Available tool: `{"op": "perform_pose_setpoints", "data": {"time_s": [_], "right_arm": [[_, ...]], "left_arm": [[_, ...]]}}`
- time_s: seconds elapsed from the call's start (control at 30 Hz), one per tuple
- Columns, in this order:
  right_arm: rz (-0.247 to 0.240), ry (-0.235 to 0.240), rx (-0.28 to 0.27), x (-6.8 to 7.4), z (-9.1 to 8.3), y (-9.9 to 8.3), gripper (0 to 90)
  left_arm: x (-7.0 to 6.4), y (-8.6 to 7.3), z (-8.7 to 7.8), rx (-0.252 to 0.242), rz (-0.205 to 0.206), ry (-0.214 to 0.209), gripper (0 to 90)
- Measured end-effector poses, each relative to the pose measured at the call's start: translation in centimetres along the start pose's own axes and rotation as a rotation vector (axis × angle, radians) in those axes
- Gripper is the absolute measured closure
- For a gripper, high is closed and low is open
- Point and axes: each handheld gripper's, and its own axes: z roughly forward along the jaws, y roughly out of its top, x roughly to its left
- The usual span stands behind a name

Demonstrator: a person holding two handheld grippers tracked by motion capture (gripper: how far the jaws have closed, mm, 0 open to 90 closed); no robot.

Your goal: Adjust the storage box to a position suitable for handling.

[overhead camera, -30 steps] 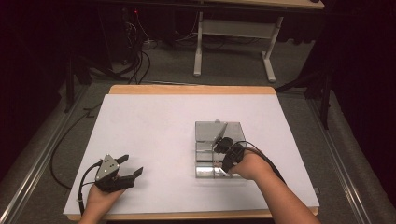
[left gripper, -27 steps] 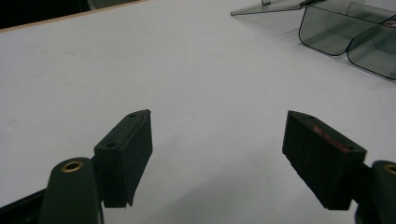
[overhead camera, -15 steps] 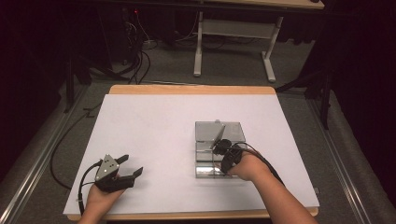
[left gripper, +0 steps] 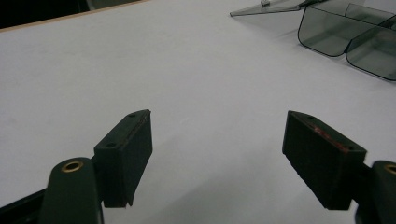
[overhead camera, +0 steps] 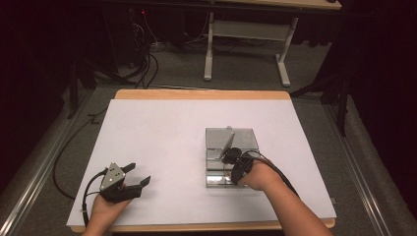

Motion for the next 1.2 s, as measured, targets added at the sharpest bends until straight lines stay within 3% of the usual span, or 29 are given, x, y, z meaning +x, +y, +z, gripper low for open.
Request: {"op": "perform_pose_setpoints", "data": {"time_s": [0.13, 0.2, 0.43, 0.47, 0.73, 0.77, 0.83, 0.93, 0.97, 1.03, 1.2], "right_arm": [[0.003, 0.001, -0.003, -0.1, -0.1, -0.1, 81.3], [0.033, 0.003, -0.001, 0.1, -0.3, -0.1, 79.4], [0.039, 0.006, -0.018, 0.0, -1.1, -0.1, 76.5], [-0.007, -0.001, -0.028, -0.2, -1.1, -0.1, 76.2], [0.012, 0.009, -0.019, -0.1, -1.3, -0.2, 75.3], [-0.018, 0.008, -0.026, -0.2, -1.2, -0.1, 75.3], [0.000, 0.010, -0.016, 0.0, -1.2, -0.1, 75.4], [-0.009, 0.021, -0.026, 0.1, -1.3, -0.1, 78.7], [0.018, 0.014, -0.017, 0.3, -1.5, -0.1, 80.7], [-0.025, 0.006, -0.037, 0.2, -1.6, 0.0, 86.4], [-0.029, -0.001, -0.028, 0.3, -1.1, 0.2, 90.0]], "left_arm": [[0.0, 0.0, 0.0, -0.001, 0.000, 0.000, 25.0], [0.0, 0.0, 0.0, 0.000, 0.000, -0.001, 25.0], [0.0, 0.0, 0.0, 0.001, 0.001, 0.000, 25.0], [0.0, 0.0, 0.0, 0.001, 0.001, 0.000, 25.0], [0.0, 0.0, 0.0, 0.001, 0.001, -0.001, 25.0], [0.0, 0.0, 0.0, 0.001, 0.001, 0.000, 25.0], [0.0, 0.0, 0.0, 0.001, 0.001, 0.000, 25.0], [0.0, 0.0, 0.0, 0.002, 0.002, 0.000, 25.0], [0.0, 0.0, 0.0, 0.002, 0.002, 0.000, 25.0], [0.0, 0.0, 0.0, 0.003, 0.002, 0.000, 25.0], [0.0, 0.0, 0.0, 0.002, 0.002, -0.001, 25.1]]}}
